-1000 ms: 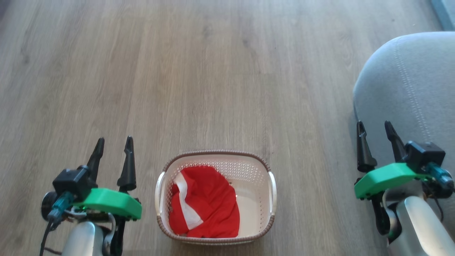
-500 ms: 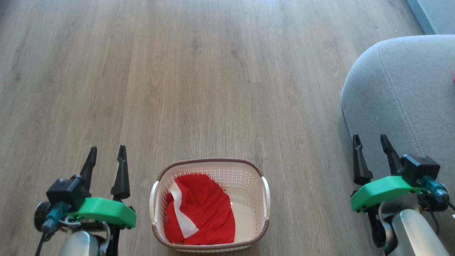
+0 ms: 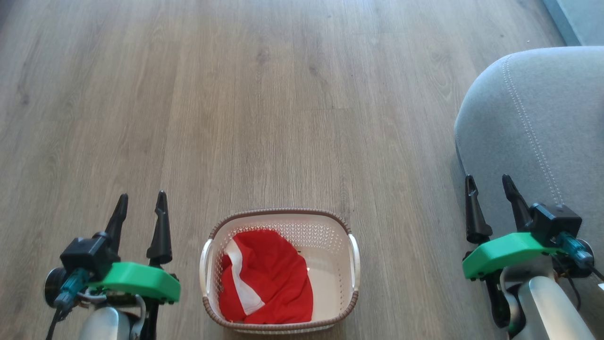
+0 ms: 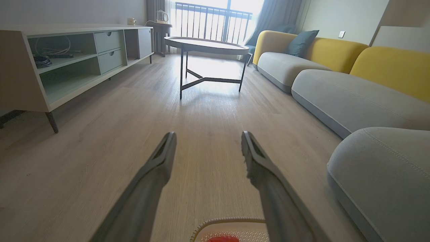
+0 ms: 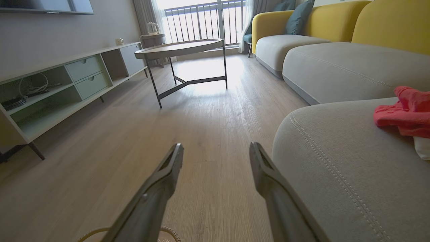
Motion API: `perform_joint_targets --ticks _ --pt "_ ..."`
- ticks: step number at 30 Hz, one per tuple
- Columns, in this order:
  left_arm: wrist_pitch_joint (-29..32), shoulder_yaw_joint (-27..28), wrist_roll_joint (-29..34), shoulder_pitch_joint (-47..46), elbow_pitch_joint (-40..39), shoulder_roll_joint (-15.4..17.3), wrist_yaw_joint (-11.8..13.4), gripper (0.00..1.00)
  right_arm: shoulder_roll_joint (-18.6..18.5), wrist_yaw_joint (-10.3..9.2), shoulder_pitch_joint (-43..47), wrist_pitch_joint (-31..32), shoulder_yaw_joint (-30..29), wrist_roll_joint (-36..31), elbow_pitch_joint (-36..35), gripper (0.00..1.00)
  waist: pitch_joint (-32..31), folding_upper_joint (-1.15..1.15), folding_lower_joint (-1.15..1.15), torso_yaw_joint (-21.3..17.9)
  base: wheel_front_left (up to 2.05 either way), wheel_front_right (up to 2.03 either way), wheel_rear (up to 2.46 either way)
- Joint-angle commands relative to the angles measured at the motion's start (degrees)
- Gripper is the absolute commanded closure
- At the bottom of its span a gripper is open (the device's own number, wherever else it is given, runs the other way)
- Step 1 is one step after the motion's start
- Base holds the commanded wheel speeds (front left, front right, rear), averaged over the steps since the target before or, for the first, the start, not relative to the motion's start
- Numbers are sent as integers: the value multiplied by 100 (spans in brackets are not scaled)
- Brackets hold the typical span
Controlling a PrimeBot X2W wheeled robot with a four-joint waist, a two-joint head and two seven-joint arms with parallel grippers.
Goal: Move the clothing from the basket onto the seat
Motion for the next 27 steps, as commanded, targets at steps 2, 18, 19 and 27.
perform_joint_targets --ticks 2,18,19,27 --pt "-26 197 16 -114 -194 22 -36 0 33 40 -58 -27 117 -46 -195 0 6 0 0 6 0 0 0" --pt "-26 -236 10 -269 173 22 -36 0 28 40 -409 -27 177 -42 -519 0 727 0 0 -131 0 0 0" --pt "-26 -289 6 -315 240 22 -36 0 34 40 -462 -27 182 -40 -561 0 831 0 0 -148 0 0 0" --pt "-26 -784 -64 -758 1006 22 -36 0 -14 40 -970 -27 348 -6 -814 0 1809 0 0 -294 0 0 0"
